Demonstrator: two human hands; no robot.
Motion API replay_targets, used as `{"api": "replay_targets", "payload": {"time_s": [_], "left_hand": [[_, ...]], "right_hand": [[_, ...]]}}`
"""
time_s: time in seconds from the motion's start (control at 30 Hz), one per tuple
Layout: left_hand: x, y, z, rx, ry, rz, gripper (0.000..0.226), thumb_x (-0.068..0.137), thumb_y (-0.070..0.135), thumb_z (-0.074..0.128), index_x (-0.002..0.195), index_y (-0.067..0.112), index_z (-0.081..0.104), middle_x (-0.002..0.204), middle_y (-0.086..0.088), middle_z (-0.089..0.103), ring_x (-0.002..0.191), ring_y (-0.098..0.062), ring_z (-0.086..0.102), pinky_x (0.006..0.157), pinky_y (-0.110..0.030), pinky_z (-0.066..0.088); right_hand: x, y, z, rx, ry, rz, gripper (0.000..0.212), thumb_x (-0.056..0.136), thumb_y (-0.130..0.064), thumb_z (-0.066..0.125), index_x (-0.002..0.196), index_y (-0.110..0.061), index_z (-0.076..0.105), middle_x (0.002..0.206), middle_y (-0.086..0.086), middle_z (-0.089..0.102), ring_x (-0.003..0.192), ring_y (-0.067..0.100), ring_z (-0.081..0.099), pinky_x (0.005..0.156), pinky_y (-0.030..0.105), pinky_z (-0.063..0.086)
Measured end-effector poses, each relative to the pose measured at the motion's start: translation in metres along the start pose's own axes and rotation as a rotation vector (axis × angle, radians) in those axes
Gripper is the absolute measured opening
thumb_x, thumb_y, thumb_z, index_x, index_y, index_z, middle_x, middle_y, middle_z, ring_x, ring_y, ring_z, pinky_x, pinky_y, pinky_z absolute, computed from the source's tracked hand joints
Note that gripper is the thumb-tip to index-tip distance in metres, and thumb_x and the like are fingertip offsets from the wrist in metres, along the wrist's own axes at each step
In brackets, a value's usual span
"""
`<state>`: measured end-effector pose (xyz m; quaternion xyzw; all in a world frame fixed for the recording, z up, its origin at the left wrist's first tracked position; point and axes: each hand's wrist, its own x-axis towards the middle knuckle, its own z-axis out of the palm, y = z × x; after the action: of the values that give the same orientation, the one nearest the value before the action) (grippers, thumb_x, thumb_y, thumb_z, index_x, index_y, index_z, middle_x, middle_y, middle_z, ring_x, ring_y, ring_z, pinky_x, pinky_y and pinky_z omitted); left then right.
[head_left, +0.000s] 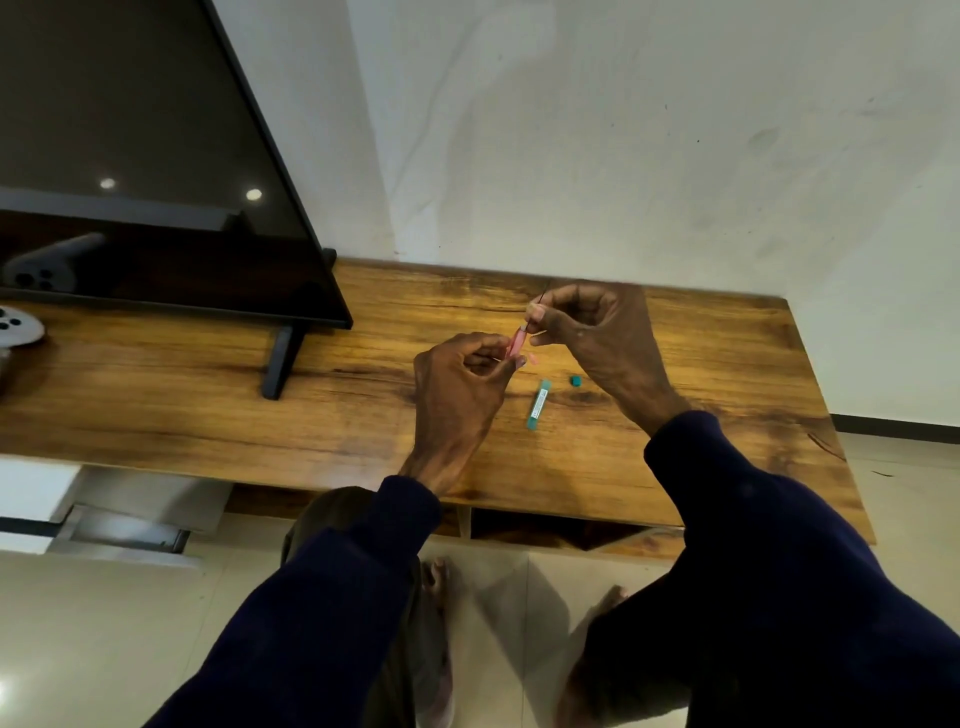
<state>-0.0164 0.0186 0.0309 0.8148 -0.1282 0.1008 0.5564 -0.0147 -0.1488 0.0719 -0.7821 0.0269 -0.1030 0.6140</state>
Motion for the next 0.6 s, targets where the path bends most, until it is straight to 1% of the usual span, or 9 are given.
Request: {"api": "replay_targets", "payload": {"time_s": [0.1, 0.23, 0.3, 0.43, 0.53, 0.6], "left_hand": [[0.0011, 0.0031, 0.0004, -0.006, 0.008, 0.020, 0.032, 0.084, 0.026, 0.084, 0.112, 0.032, 0.071, 0.093, 0.020, 0.071, 0.084, 0.003, 0.074, 0.074, -0.015, 0.061], [0.0011, 0.0054, 0.0007, 0.005, 0.011, 0.014, 0.032, 0.083, 0.029, 0.084, 0.110, 0.034, 0.069, 0.086, 0.032, 0.064, 0.084, 0.012, 0.070, 0.072, -0.009, 0.058], [0.0014, 0.0057, 0.0003, 0.002, 0.011, 0.009, 0.031, 0.083, 0.029, 0.084, 0.110, 0.035, 0.069, 0.084, 0.032, 0.063, 0.086, 0.009, 0.071, 0.072, -0.010, 0.059], [0.0024, 0.0046, -0.0001, 0.001, 0.008, 0.004, 0.031, 0.083, 0.028, 0.084, 0.111, 0.032, 0.072, 0.087, 0.025, 0.069, 0.083, 0.001, 0.074, 0.073, -0.018, 0.063], [0.0025, 0.0018, 0.0007, 0.009, 0.019, -0.008, 0.029, 0.083, 0.028, 0.083, 0.111, 0.022, 0.077, 0.095, 0.012, 0.076, 0.084, -0.001, 0.074, 0.074, -0.023, 0.064], [0.0021, 0.0011, 0.0012, 0.015, 0.024, -0.013, 0.030, 0.083, 0.028, 0.083, 0.111, 0.018, 0.078, 0.098, 0.006, 0.079, 0.086, -0.002, 0.074, 0.075, -0.025, 0.065]], "right_hand": [[-0.0005, -0.0004, -0.0005, -0.003, 0.002, 0.000, 0.019, 0.091, -0.013, 0.076, 0.101, 0.004, 0.076, 0.092, 0.015, 0.078, 0.080, 0.020, 0.079, 0.070, 0.027, 0.064], [-0.0020, -0.0007, -0.0015, 0.016, -0.001, -0.002, 0.019, 0.092, -0.011, 0.075, 0.102, 0.005, 0.075, 0.094, 0.016, 0.078, 0.081, 0.019, 0.079, 0.069, 0.024, 0.063], [-0.0029, -0.0010, -0.0022, 0.044, 0.013, -0.001, 0.019, 0.092, -0.010, 0.074, 0.104, 0.005, 0.075, 0.095, 0.016, 0.078, 0.081, 0.018, 0.078, 0.069, 0.022, 0.062], [-0.0031, -0.0027, -0.0018, 0.082, 0.035, -0.013, 0.017, 0.094, -0.009, 0.073, 0.104, 0.005, 0.075, 0.092, 0.017, 0.078, 0.078, 0.015, 0.078, 0.068, 0.022, 0.062], [-0.0026, -0.0029, 0.0013, 0.076, 0.049, -0.021, 0.017, 0.094, -0.009, 0.073, 0.103, 0.006, 0.075, 0.090, 0.016, 0.078, 0.076, 0.015, 0.078, 0.067, 0.021, 0.062], [-0.0028, -0.0022, 0.0026, 0.076, 0.055, -0.022, 0.018, 0.094, -0.009, 0.073, 0.102, 0.007, 0.074, 0.089, 0.017, 0.077, 0.076, 0.015, 0.078, 0.067, 0.021, 0.061]]}}
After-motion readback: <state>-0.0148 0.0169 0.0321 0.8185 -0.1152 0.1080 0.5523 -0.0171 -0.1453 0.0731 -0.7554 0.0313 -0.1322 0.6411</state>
